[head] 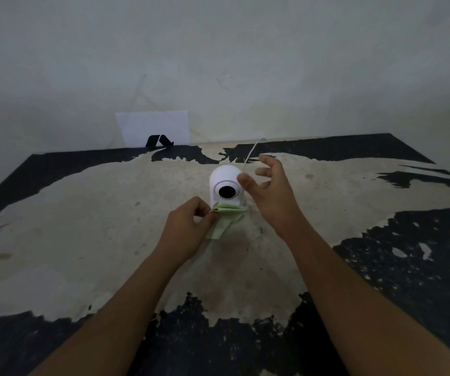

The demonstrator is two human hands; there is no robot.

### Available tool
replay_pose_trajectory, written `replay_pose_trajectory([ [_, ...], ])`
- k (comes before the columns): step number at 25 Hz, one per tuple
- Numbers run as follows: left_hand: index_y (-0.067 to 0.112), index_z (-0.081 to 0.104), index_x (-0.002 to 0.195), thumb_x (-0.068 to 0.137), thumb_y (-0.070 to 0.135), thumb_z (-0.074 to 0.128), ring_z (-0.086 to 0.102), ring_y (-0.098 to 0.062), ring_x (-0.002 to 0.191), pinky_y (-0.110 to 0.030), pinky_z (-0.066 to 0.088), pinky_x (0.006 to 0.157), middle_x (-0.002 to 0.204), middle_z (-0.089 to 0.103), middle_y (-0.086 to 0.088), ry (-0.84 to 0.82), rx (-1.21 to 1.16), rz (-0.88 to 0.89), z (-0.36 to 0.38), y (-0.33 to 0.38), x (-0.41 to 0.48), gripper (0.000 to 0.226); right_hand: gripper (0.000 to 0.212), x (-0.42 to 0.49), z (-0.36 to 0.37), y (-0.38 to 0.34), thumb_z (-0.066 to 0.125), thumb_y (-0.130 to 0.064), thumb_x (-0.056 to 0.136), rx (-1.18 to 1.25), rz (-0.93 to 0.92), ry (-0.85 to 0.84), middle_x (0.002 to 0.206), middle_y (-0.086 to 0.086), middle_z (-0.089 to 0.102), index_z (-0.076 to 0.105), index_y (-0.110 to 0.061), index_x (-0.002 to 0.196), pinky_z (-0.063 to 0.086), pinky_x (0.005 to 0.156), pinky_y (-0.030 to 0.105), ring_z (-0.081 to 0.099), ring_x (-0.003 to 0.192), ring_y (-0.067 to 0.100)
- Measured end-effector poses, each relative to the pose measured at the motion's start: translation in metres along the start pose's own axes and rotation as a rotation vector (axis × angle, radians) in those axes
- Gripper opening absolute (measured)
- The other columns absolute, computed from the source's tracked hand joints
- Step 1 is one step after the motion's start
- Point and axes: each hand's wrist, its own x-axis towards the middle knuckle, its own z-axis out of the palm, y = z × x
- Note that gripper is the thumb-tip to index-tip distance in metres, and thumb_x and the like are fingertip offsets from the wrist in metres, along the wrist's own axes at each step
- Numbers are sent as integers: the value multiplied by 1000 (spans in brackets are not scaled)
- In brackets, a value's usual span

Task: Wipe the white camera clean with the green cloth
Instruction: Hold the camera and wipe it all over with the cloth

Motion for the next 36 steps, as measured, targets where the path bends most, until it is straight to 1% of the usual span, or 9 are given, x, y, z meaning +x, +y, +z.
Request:
replay_pose_trajectory([
  [3,23,54,72,85,26,61,56,2,70,-13,40,57,73,60,10,-14,-82,58,-10,14,-6,16,75,-27,-9,0,81,-35,66,-150,-47,-266,103,-19,50,42,-31,130,41,72,17,50,87,1],
  [7,17,61,76,86,21,62,54,6,58,-10,41,56,70,62,7,-92,-197,100,-14,20,-1,11,11,-22,-5,26,68,-27,82,-361,-174,-252,69,-8,55,60,-20,83,35,55,20,49,61,5],
  [11,24,61,105,95,22,46,55,7,83,-23,45,79,100,61,13,-51,-326,50,-20,17,27,18,16,-4,-12,43,64,-20,85,-500,-204,-191,71,9,62,64,-5,80,35,56,24,55,65,22],
  [15,30,49,131,98,36,34,49,-17,122,-38,43,101,129,52,6,-182,-417,-9,-13,20,49,37,20,13,-6,45,69,-24,79,-562,-147,-167,69,6,58,62,-6,80,34,55,29,53,66,21],
  [19,30,51,130,98,40,32,52,-22,120,-36,49,95,135,52,0,-172,-503,-55,-5,15,51,39,71,15,6,47,79,-43,63,-482,-1,-117,85,-3,59,43,-23,121,50,72,39,60,79,21],
  [23,27,52,131,98,37,32,53,-18,117,-26,48,88,130,53,4,-163,-538,-56,-5,15,52,40,109,15,31,49,79,-54,55,-512,-2,-55,130,7,57,21,-28,143,41,98,52,55,115,32],
  [28,28,54,129,98,38,32,52,-14,120,-20,40,91,133,54,6,-143,-494,-15,-4,12,54,39,106,7,64,50,77,-59,58,-617,76,139,134,10,48,23,-22,140,36,97,47,49,119,34],
  [32,25,55,129,98,35,35,55,-19,117,-28,51,89,128,56,3,-162,-547,-36,-3,8,58,38,100,15,40,56,80,-52,57,-665,54,-32,132,6,52,28,-26,138,37,97,49,49,117,34],
  [36,25,55,128,96,28,45,54,-20,118,-42,51,96,130,55,3,-147,-540,-15,1,1,61,34,95,22,13,64,77,-58,56,-629,92,-120,110,-3,68,29,-37,136,37,94,48,57,109,30],
])
